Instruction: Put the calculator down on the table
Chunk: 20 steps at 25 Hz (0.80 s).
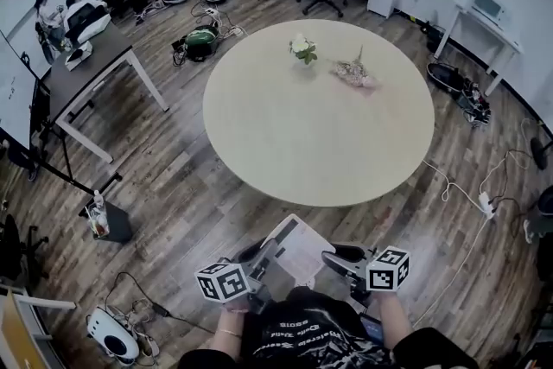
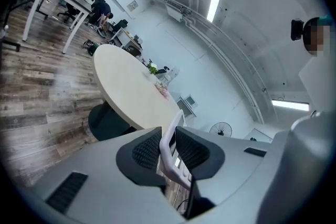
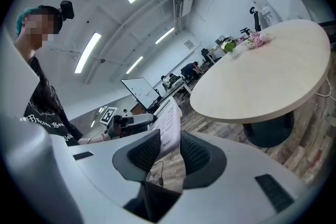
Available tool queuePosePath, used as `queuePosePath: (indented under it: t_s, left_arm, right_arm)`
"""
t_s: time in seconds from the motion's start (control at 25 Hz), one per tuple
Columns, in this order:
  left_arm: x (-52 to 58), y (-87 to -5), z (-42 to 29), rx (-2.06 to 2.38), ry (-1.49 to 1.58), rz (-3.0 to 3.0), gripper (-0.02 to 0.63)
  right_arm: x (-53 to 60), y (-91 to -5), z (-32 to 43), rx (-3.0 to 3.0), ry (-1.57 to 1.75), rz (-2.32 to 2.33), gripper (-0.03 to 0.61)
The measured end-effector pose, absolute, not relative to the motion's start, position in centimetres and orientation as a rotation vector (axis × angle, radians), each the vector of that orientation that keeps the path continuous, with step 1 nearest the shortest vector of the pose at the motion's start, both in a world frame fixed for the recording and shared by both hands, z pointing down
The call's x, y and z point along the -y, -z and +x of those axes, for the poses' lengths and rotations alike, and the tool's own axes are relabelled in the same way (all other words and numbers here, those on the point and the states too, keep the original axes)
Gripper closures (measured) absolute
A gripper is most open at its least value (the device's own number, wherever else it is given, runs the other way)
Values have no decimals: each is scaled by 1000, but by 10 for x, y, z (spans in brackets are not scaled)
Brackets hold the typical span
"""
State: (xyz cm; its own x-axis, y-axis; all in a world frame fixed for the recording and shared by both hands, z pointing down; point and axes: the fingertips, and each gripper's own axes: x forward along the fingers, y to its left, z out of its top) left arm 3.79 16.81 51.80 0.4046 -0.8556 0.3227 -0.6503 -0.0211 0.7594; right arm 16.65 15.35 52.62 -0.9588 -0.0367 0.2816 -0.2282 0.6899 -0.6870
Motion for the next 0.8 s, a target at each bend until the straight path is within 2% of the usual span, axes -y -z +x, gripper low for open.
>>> queuePosePath:
  t_s: [0.48, 0.8]
  left_arm:
    - [-126, -546, 73, 1219, 252, 1749, 515]
    - [-70, -559, 45, 1138, 196, 1787, 515]
  right_arm:
    - [-123, -547, 202, 2628, -1170, 379, 449]
    - [-77, -558, 174, 2630, -1190, 526, 447]
